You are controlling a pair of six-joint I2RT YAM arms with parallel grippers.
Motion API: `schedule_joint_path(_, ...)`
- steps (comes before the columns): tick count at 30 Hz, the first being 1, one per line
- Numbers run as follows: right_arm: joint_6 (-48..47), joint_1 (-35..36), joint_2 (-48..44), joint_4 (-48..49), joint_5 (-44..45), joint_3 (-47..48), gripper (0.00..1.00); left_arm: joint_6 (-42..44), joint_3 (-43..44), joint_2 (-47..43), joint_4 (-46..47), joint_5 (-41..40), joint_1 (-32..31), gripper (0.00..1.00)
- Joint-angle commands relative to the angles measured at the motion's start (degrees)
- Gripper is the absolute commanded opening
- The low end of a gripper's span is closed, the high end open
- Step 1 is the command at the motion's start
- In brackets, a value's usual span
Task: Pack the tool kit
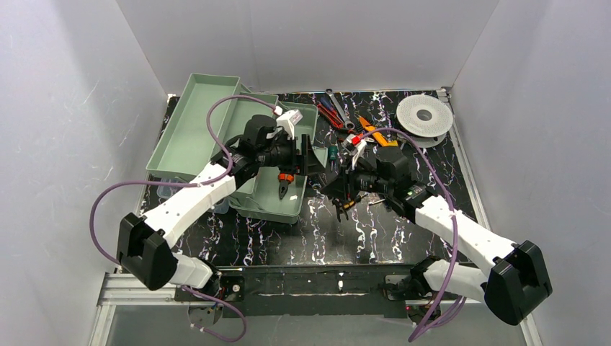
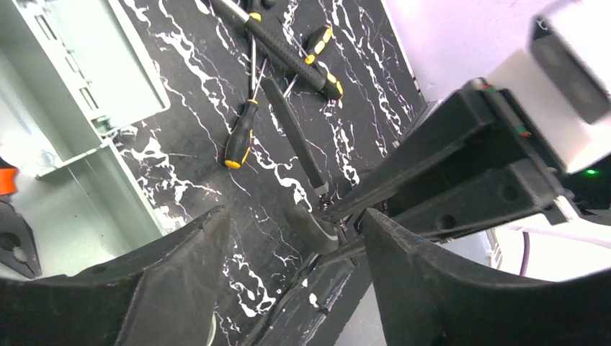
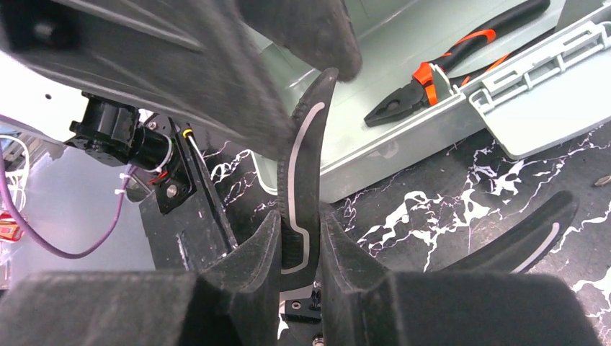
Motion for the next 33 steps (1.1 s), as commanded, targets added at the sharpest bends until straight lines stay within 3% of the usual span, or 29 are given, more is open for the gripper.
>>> schedule_joint_path(1, 0.7, 0.1, -0.6, 6.4, -2.6, 1.0, 0.01, -4.0, 1.7, 2.3, -0.4, 2.1, -0.1, 0.63)
schedule_joint_path(3, 0.8, 0.2, -0.7, 7.4, -2.5, 0.5, 0.01, -5.7, 1.3, 3.3, 0.1, 2.5, -0.2, 0.56)
schedule_joint_path(4, 0.8, 0.3, -0.7, 7.6, -2.0, 0.4, 0.01, -6.6, 1.0, 3.6, 0.9, 3.0, -0.2, 0.46)
schedule_joint_path(6, 0.8, 0.4, -0.5, 7.6, -1.0, 0.3, 0.01, -7.1, 0.6, 3.9, 2.2, 4.3, -0.4, 0.12)
schedule_joint_path(7, 0.8, 0.4, -0.5, 7.5, -0.4, 0.4, 0.01, -7.2, 0.4, 3.9, 2.6, 4.9, -0.5, 0.0)
schedule_joint_path(9, 0.9, 0.5, -0.3, 7.1, 1.3, 0.4, 0.05, -6.0, 0.6, 3.6, 2.4, 5.8, -0.5, 0.0)
schedule_joint_path(13, 1.5, 0.5, -1.3, 6.6, 6.3, -1.0, 0.48, 1.5, 5.4, 1.8, -6.9, 0.2, -0.4, 0.0)
schedule_joint_path(16, 1.5, 0.5, -3.4, 8.2, 9.6, -3.4, 0.62, 5.2, 8.2, 0.3, -11.2, -2.8, 0.2, 0.0)
schedule_joint_path(22, 1.4, 0.5, -5.3, 8.9, 13.6, -5.4, 0.64, 9.0, 15.2, 0.4, -18.5, -3.3, 2.4, 0.0)
schedule_joint_path(29, 3.2, 0.5, -8.1, 9.6, 21.2, -8.1, 0.62, 15.9, 23.7, 1.5, -27.7, -10.4, 2.8, 0.0)
schedule_joint_path(33, 4.7, 0.5, -12.4, 10.3, 30.2, -11.5, 0.59, 24.1, 31.1, 5.2, -37.1, -23.6, 2.9, 0.0)
